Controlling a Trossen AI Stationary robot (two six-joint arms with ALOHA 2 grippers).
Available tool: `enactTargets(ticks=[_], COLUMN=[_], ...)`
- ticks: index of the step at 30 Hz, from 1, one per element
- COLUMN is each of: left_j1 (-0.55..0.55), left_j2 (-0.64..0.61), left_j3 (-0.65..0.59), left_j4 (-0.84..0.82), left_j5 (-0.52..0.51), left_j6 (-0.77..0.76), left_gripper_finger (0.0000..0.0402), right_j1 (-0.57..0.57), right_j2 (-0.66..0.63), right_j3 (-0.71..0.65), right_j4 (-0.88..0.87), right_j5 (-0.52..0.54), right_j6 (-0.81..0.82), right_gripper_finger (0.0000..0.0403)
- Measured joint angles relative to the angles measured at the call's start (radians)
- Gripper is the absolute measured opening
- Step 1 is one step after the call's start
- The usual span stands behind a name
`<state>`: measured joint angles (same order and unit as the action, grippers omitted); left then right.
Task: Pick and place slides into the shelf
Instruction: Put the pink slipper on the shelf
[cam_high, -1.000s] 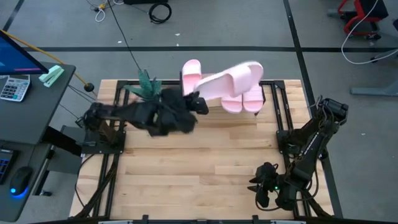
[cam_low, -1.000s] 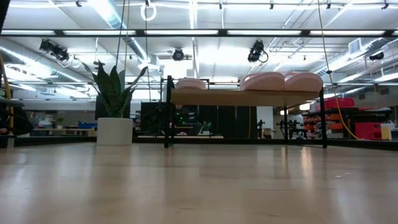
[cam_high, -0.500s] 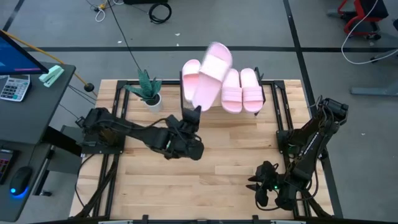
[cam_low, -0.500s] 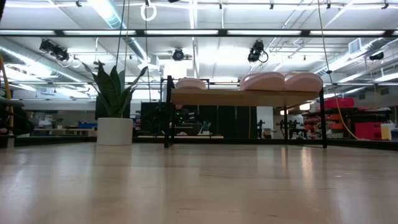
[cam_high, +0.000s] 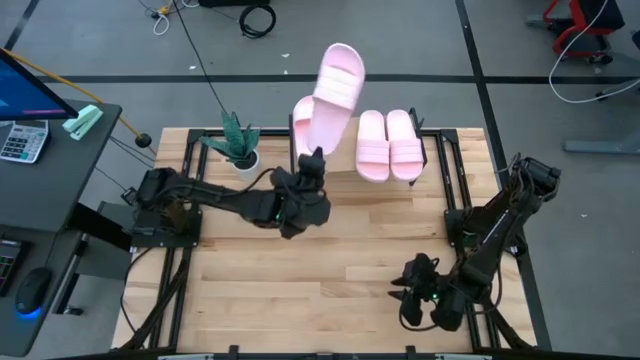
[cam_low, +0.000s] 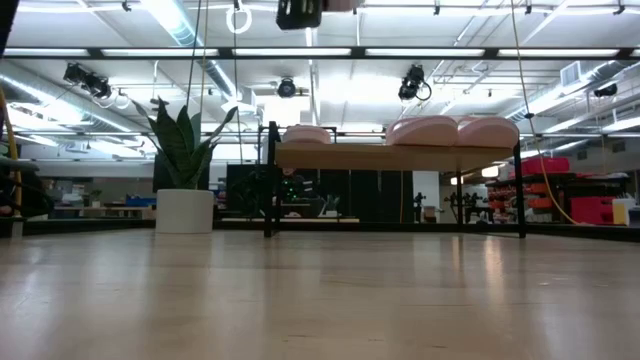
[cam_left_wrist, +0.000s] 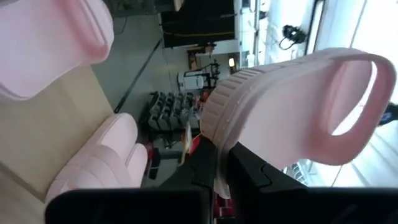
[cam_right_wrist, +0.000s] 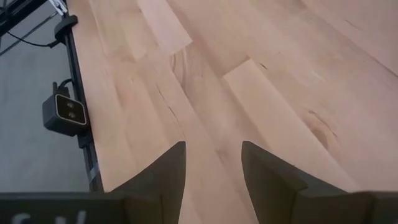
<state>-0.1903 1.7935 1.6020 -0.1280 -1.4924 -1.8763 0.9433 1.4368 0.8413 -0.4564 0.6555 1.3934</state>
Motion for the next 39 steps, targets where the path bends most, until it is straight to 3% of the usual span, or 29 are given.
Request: enactTargets(ticks=[7, 14, 16, 27, 34, 39], left_j1=[0.080, 0.129, 0.129, 0.141, 0.156, 0.174], left_j2=[0.017, 0.061, 0.064, 0.143, 0.208, 0.230], left_j3=[-0.002, -0.001, -0.004, -0.002, 0.000, 0.016], left_j4=[-0.087, -0.332, -0.377, -0.275, -0.087, -0.077], left_j5=[0.111, 0.269, 0.302, 0.325, 0.288, 0.212], left_j6=[-0.019, -0.377, -0.396, -0.416, -0.413, -0.382], left_gripper_finger=[0.0026, 0.0025, 0.0025, 0.0025, 0.0025, 0.0025], right_j1=[-0.064, -0.148, -0.170, -0.293, -0.313, -0.315], right_j2=[0.000, -0.002, -0.005, -0.068, -0.145, -0.200], right_j3=[0.000, 0.000, 0.000, 0.000, 0.000, 0.000], right_j4=[0.002, 0.002, -0.002, -0.040, -0.113, -0.136], right_j5=[-0.038, -0.124, -0.144, -0.225, -0.263, -0.244], right_j6=[-0.071, -0.114, -0.126, -0.343, -0.558, -0.643], right_gripper_finger=[0.0162, 0.0162, 0.0162, 0.0162, 0.0162, 0.0162])
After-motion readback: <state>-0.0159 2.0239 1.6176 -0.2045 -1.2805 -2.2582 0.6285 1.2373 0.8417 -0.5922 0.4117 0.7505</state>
